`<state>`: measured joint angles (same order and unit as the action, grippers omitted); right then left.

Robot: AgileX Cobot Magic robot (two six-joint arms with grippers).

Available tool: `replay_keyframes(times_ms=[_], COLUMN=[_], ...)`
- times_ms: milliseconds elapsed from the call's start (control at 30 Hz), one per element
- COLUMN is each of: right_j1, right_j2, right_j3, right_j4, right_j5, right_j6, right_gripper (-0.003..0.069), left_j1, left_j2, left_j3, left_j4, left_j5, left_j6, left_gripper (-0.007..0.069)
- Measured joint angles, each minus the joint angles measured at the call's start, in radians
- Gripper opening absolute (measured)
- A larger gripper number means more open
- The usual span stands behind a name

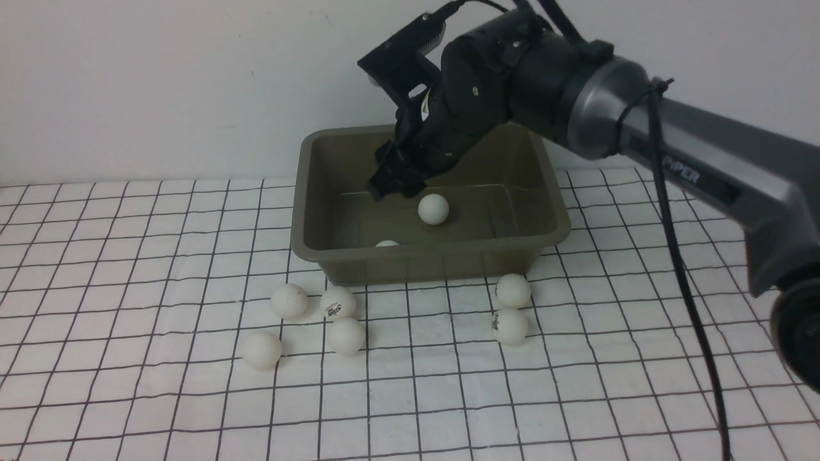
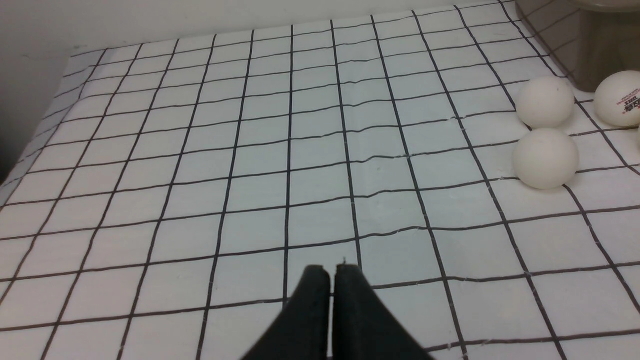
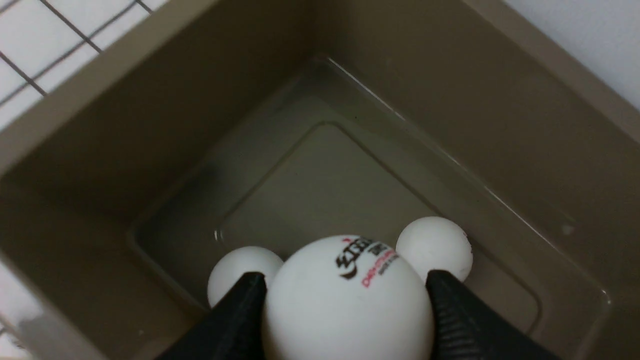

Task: Put the table tennis balls into the box on the white checkered tablecloth.
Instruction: 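Release the ping pong ball into the bin and lift the gripper away, then reach for and grasp a ping pong ball on the table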

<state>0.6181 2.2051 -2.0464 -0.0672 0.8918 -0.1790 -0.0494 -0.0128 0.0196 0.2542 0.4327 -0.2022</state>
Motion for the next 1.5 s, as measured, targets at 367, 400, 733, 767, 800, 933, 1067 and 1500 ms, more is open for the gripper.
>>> replay_keyframes(times_ms=[367, 400, 733, 767, 800, 933, 1067, 1500], right_j1=[-0.022, -0.022, -0.024, -0.024, -0.024, -0.024, -0.024, -0.024], right_j2=[0.075, 0.075, 0.030, 0.021, -0.007, -0.132, -0.281, -0.572], right_j3=[-0.029, -0.053, -0.396, -0.399, -0.401, -0.341, -0.169, 0.524], right_j4=[-0.084, -0.090, -0.094, -0.089, -0.080, -0.076, -0.089, -0.080], right_j5=[0.039, 0.072, 0.356, 0.357, 0.361, 0.368, 0.369, 0.336], right_j6=[0.215, 0.235, 0.284, 0.284, 0.284, 0.284, 0.284, 0.424], right_gripper=[0.0520, 0.0523, 0.0528, 0.0528, 0.0525, 0.0496, 0.0468, 0.0461], left_j1=[0.000, 0.000, 0.000, 0.000, 0.000, 0.000, 0.000, 0.000], left_j2=[0.000, 0.000, 0.000, 0.000, 0.000, 0.000, 0.000, 0.000], left_j3=[0.000, 0.000, 0.000, 0.000, 0.000, 0.000, 0.000, 0.000], left_j4=[0.000, 0.000, 0.000, 0.000, 0.000, 0.000, 0.000, 0.000], left_j5=[0.000, 0.000, 0.000, 0.000, 0.000, 0.000, 0.000, 0.000], left_j6=[0.000, 0.000, 0.000, 0.000, 0.000, 0.000, 0.000, 0.000], left_gripper=[-0.0004, -0.0004, -0.0004, -0.0004, -0.0004, -0.0004, -0.0004, -0.0004])
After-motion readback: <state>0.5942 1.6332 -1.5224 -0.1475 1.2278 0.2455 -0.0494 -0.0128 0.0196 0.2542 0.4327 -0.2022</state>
